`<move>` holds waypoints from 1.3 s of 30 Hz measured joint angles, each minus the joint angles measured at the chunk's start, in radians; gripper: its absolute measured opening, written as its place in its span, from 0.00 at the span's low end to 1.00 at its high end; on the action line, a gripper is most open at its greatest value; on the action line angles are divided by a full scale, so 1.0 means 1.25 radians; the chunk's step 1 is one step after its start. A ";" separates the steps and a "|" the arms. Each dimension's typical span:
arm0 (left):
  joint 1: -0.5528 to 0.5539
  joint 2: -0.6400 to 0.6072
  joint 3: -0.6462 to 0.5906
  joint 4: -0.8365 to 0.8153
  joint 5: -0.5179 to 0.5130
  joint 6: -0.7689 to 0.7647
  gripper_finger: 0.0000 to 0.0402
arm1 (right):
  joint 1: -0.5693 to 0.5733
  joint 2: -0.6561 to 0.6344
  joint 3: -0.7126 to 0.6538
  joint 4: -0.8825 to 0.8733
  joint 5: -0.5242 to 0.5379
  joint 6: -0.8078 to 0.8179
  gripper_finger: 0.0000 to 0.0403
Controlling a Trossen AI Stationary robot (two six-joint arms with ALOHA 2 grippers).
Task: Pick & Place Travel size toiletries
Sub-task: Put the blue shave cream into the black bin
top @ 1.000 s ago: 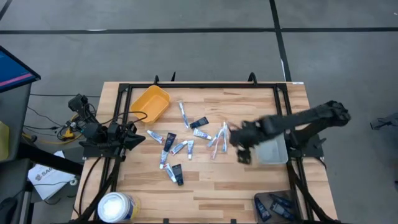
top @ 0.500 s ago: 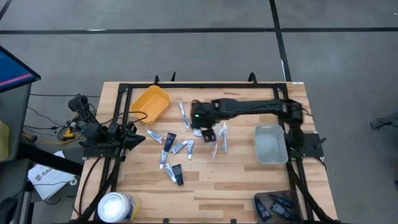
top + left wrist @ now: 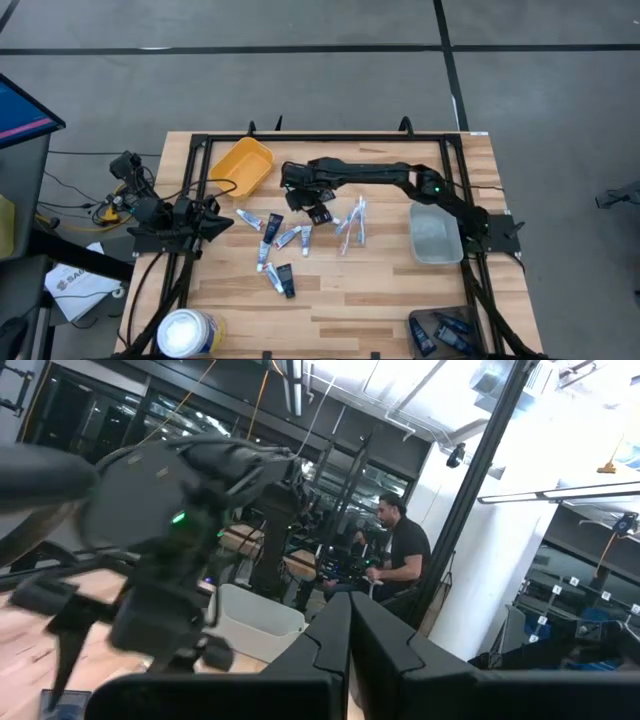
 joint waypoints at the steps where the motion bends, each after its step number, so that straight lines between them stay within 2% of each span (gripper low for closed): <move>1: 0.000 0.000 0.000 0.000 0.000 0.000 0.00 | -0.004 0.002 -0.001 -0.004 -0.001 0.000 0.64; 17: 0.000 0.000 0.000 0.000 0.000 0.000 0.00 | -0.029 0.069 -0.002 0.034 0.000 0.033 0.64; 21: 0.000 0.000 0.000 0.000 0.000 0.000 0.00 | -0.038 0.068 -0.002 0.034 -0.005 0.034 0.56; 31: 0.000 0.001 0.000 0.000 0.000 0.000 0.00 | -0.043 0.068 -0.002 0.033 -0.008 0.035 0.28; 39: 0.000 0.001 0.000 0.000 0.000 0.000 0.00 | -0.047 0.035 0.043 -0.006 -0.013 0.073 0.29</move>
